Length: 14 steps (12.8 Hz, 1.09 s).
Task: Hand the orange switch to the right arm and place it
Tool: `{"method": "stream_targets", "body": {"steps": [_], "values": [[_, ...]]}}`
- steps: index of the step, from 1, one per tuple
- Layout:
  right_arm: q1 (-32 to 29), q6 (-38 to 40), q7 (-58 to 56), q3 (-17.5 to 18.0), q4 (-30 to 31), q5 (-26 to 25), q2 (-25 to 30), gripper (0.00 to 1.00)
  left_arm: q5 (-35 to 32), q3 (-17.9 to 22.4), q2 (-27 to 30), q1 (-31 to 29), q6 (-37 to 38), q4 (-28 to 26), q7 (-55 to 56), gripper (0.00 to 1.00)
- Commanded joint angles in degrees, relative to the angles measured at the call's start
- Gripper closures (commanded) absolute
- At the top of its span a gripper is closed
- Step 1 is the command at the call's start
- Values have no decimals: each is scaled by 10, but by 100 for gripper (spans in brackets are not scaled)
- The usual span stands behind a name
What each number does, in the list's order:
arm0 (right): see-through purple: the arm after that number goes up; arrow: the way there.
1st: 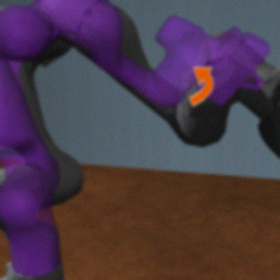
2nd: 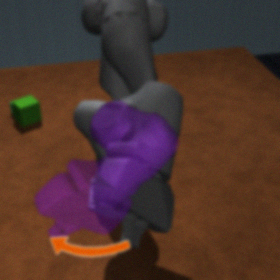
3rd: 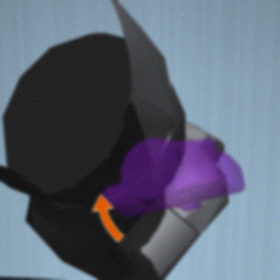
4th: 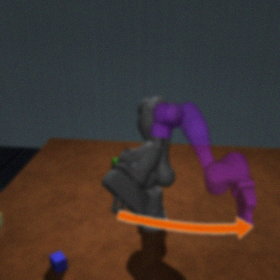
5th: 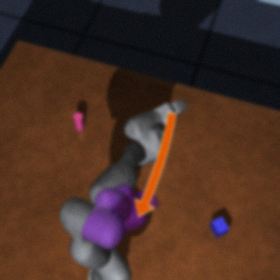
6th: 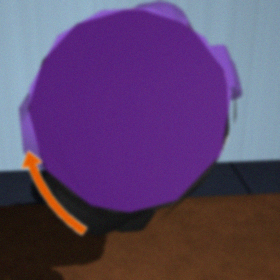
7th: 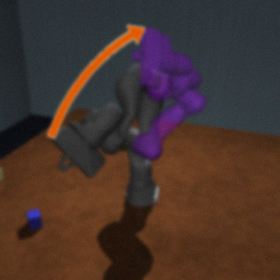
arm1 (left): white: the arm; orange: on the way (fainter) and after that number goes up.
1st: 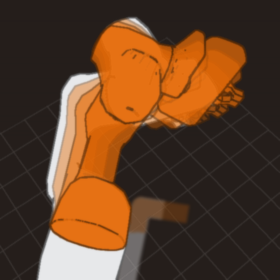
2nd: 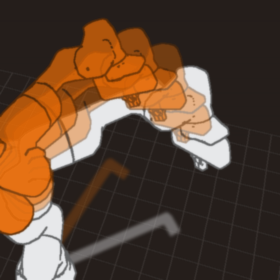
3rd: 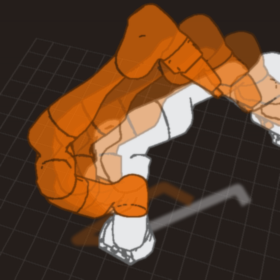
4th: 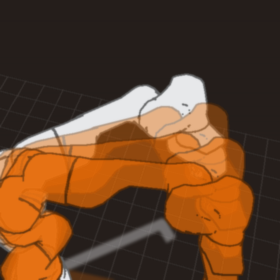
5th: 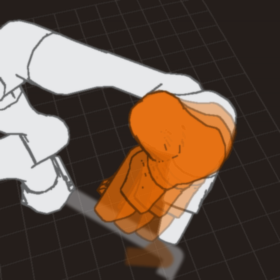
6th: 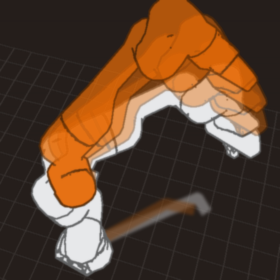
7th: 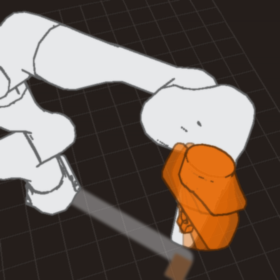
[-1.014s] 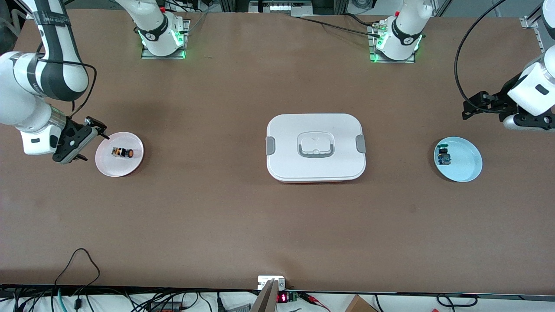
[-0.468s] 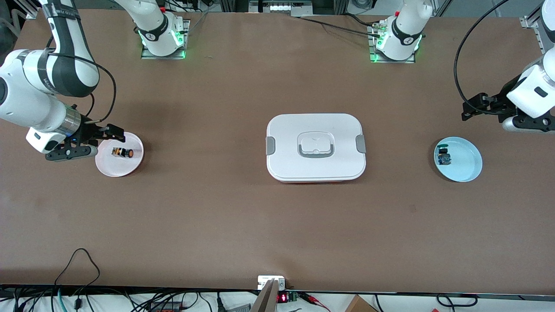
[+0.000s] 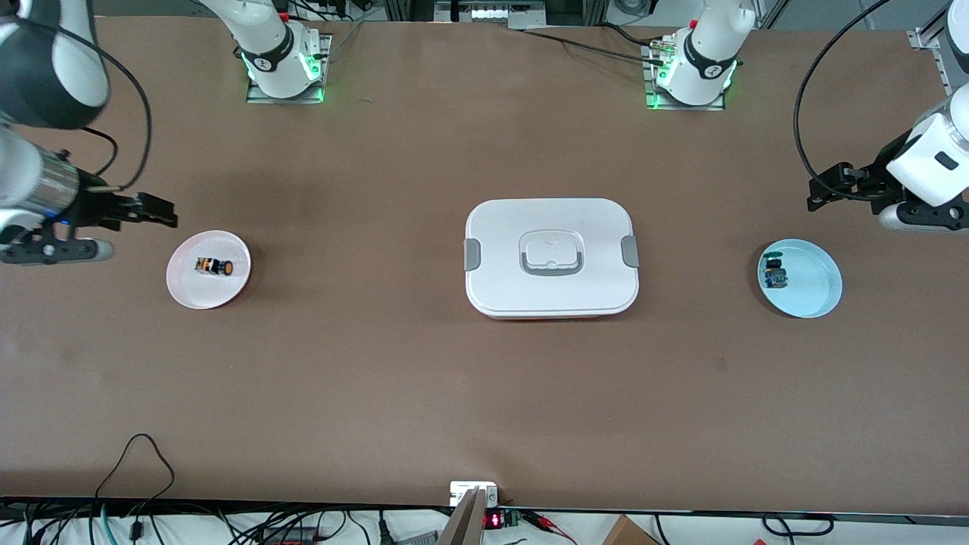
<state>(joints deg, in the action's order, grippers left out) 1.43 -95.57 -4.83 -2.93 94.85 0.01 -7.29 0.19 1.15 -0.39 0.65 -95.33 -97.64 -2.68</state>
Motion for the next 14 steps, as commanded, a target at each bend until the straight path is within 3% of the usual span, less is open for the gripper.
{"method": "stream_targets", "body": {"steps": [1, 6, 14], "values": [[0, 27, 10, -4, -62, -12, -2, 0, -5, 0, -8, -1, 14, 18, 0, 0], [-5, 105, 98, -7, -86, -9, 8, 0, -5, 0, -8, -1, 14, 17, 0, 0], [-18, 69, 27, -12, -26, -11, 55, 0, -4, 0, -8, -3, 14, 17, 0, 0]]}}
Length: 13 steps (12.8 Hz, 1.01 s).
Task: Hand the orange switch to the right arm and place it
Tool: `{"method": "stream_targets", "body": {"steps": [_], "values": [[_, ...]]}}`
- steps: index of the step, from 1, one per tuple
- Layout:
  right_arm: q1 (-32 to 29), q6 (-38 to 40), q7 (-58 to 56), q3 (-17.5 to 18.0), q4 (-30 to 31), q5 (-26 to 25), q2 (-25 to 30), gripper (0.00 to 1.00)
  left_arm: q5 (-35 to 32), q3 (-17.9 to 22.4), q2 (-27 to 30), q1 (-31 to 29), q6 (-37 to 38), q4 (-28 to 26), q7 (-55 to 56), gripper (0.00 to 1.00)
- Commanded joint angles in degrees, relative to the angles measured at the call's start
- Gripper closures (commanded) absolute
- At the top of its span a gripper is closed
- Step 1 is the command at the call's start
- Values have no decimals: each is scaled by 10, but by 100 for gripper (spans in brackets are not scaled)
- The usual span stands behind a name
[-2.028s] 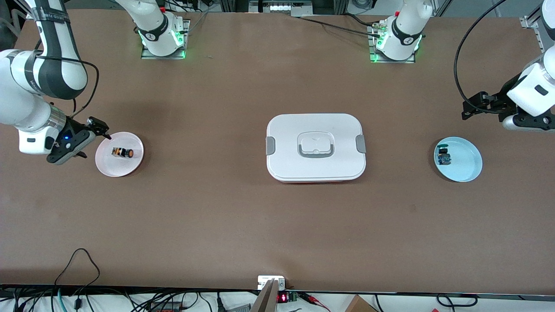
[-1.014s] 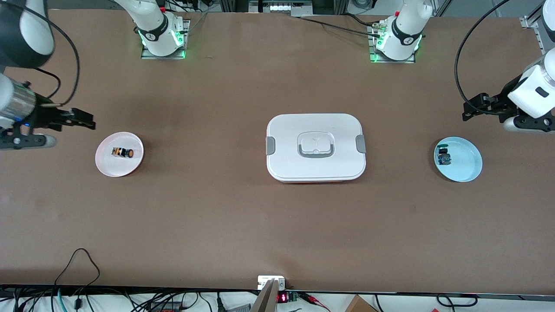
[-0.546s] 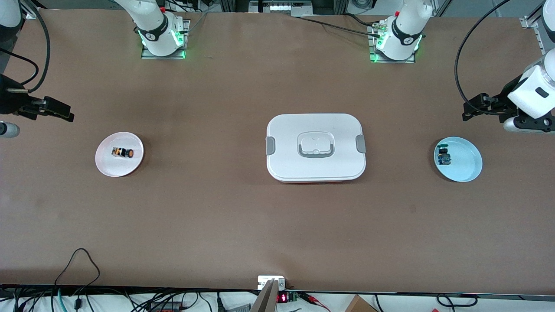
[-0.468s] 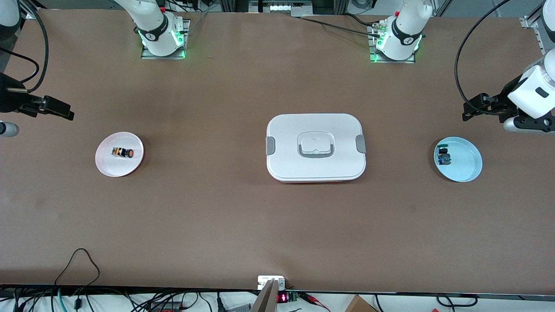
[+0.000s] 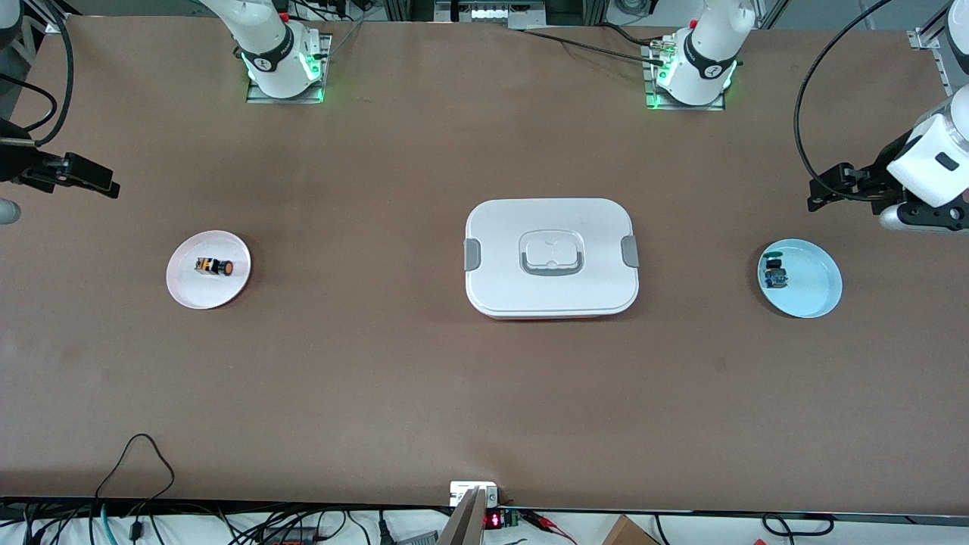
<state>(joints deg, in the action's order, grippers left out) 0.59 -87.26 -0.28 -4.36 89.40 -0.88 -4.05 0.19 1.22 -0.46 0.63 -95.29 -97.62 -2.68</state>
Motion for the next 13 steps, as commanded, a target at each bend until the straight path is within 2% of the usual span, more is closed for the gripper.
{"method": "stream_targets", "body": {"steps": [1, 5, 13], "values": [[-9, -14, -17, 2, 31, -4, 26, 0, -4, -1, -9, -3, 13, 17, 0, 0], [-9, -62, -17, 2, 100, -5, 77, 0, -4, -1, -8, -4, 13, 17, 0, 0], [-8, -33, -21, 6, 54, -2, 64, 0, -4, -1, -9, -4, 13, 16, 0, 0]]}}
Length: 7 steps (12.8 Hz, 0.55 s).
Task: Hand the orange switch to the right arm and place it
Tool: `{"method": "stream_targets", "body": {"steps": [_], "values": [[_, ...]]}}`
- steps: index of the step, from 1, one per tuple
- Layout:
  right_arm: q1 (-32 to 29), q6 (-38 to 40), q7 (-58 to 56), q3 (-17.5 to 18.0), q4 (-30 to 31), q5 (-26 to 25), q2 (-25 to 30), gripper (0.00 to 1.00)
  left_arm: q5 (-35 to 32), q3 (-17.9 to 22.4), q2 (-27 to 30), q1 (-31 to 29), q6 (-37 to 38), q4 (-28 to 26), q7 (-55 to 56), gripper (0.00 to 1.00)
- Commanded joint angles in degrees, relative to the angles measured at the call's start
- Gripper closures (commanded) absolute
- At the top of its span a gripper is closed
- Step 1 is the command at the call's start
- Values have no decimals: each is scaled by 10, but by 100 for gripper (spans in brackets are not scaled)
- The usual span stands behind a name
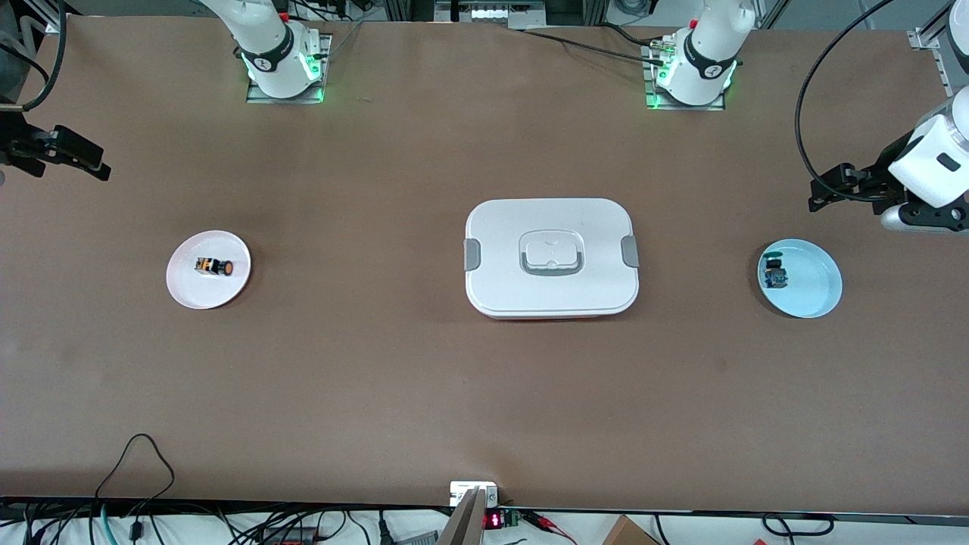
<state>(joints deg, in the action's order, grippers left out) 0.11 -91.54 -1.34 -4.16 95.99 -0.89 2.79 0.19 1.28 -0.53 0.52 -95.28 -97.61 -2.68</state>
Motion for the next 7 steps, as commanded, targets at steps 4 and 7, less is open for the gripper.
{"method": "stream_targets", "body": {"steps": [4, 7], "values": [[-2, 10, -9, 5, -12, -1, -3, 0, -4, -1, -8, -3, 13, 16, 0, 0], [4, 10, -10, 6, -12, -2, -5, 0, -4, -1, -8, -3, 13, 16, 0, 0]]}}
